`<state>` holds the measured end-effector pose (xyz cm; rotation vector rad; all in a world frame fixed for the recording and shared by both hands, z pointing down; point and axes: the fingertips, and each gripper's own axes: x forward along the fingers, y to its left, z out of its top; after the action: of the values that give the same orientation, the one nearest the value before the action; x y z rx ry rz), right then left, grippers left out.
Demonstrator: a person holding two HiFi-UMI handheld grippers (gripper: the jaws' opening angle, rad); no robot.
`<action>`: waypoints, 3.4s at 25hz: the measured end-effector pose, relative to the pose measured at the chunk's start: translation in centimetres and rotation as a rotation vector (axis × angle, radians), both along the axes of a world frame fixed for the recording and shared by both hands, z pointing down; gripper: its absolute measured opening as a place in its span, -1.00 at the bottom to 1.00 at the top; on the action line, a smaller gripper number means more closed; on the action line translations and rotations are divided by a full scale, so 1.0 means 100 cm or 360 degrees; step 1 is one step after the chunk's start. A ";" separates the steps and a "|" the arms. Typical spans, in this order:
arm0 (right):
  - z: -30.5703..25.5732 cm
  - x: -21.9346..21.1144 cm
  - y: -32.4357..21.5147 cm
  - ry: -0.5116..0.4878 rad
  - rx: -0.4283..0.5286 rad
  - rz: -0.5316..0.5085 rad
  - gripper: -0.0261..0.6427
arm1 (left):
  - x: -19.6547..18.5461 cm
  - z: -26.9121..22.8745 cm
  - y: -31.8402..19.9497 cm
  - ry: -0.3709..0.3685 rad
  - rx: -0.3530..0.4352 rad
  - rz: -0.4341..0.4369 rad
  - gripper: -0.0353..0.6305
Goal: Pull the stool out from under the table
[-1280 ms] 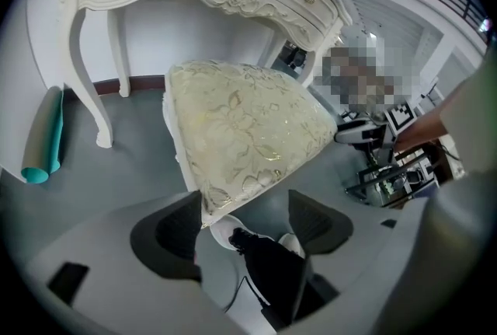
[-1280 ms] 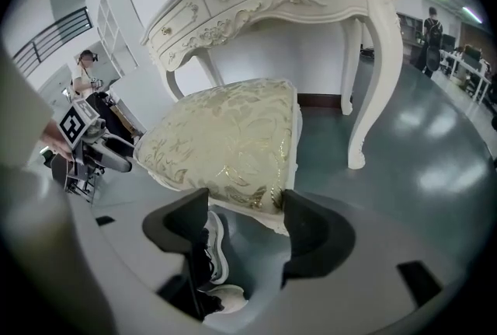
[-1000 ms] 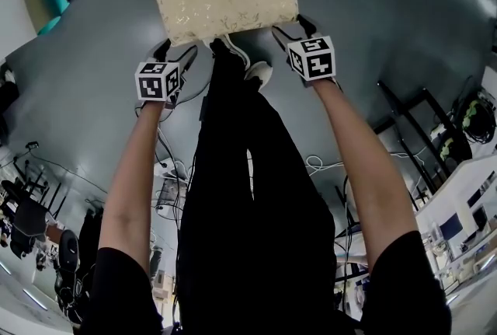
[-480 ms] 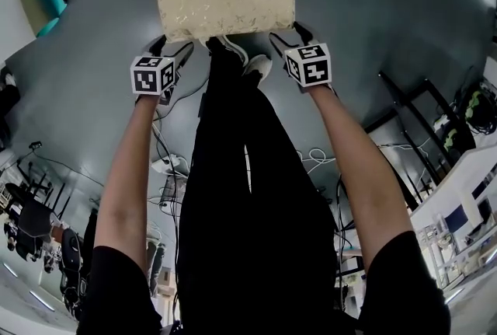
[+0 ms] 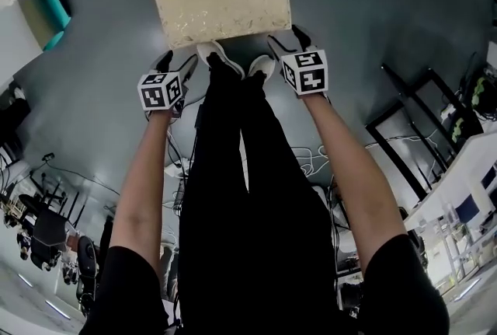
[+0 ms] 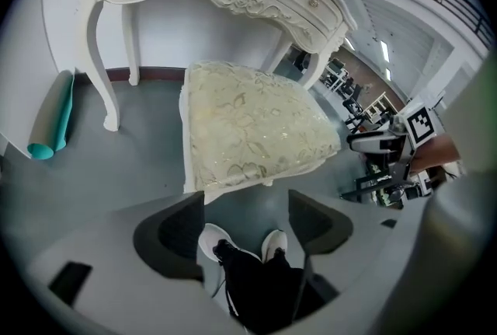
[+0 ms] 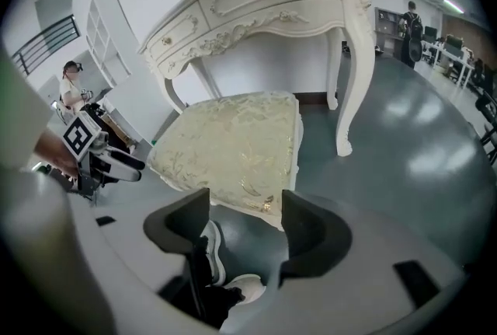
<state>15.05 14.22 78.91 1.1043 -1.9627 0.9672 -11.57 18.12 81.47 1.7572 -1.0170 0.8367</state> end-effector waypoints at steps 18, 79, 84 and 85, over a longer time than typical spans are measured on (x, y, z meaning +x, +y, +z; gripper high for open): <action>-0.306 -0.043 0.001 -0.0306 0.0588 -0.0006 0.00 | 0.060 -0.325 -0.035 0.0332 0.0640 0.0021 0.16; -0.670 -0.218 -0.073 -0.0371 0.1426 -0.0033 -0.87 | -0.010 -0.680 -0.112 0.0388 0.1641 0.0038 -0.85; -0.667 -0.227 -0.074 -0.0364 0.1433 -0.0041 -0.87 | -0.016 -0.679 -0.113 0.0382 0.1661 0.0050 -0.85; -0.667 -0.228 -0.074 -0.0362 0.1436 -0.0044 -0.87 | -0.017 -0.679 -0.113 0.0382 0.1663 0.0051 -0.85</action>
<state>-7.80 6.86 12.24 1.4562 -2.6885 0.1409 -13.27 6.84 13.58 2.6464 -1.3782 0.0357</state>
